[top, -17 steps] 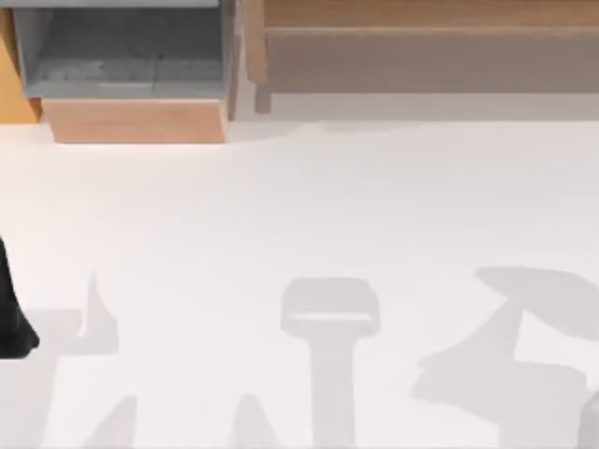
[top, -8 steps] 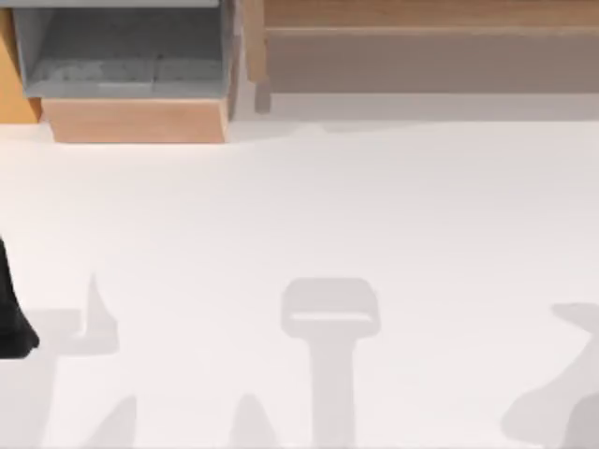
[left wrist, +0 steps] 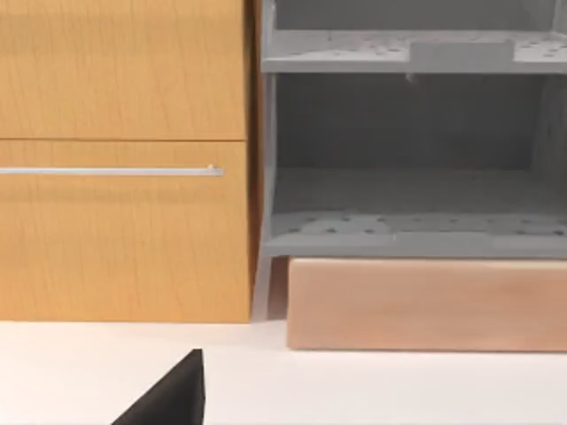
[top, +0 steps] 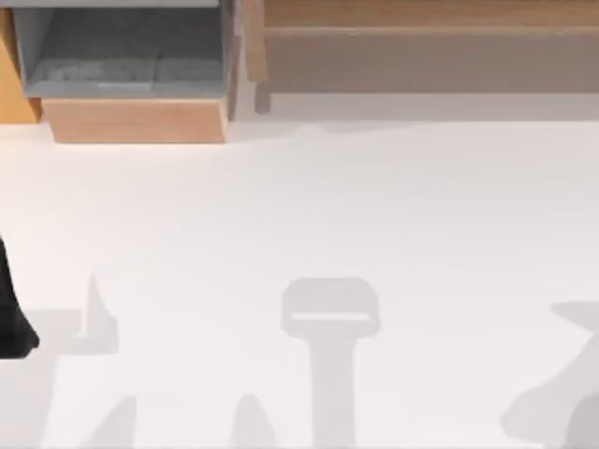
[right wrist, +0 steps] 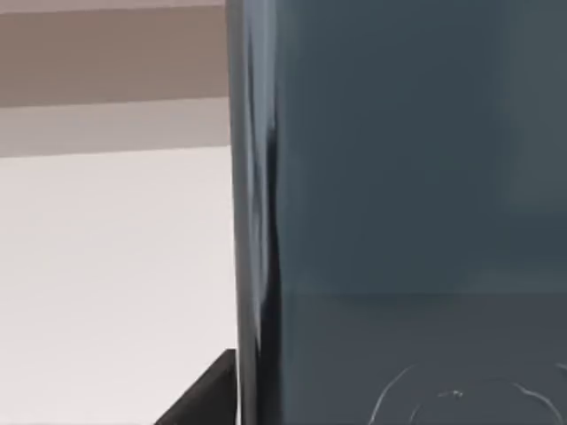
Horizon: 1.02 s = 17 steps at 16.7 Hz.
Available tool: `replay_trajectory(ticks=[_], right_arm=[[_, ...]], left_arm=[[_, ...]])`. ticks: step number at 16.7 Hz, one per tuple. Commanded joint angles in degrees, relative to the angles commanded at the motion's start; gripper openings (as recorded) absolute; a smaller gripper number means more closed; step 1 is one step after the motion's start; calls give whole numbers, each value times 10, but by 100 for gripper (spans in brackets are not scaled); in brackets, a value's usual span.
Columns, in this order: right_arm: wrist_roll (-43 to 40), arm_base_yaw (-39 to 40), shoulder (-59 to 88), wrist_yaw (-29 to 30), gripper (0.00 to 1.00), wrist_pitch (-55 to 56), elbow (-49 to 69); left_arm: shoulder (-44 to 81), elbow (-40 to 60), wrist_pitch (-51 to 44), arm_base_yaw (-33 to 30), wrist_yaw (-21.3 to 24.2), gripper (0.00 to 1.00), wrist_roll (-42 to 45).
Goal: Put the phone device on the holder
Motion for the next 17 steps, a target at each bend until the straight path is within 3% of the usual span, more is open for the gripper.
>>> replay_trajectory(ticks=[7, 15, 17], right_arm=[[14, 42, 61, 45, 0, 74, 4], [40, 57, 104, 52, 0, 117, 8], [40, 57, 104, 52, 15, 117, 8]], left_arm=[[0, 0, 0, 0, 0, 100, 0], [0, 0, 0, 0, 0, 100, 0], [0, 0, 0, 0, 0, 100, 0]])
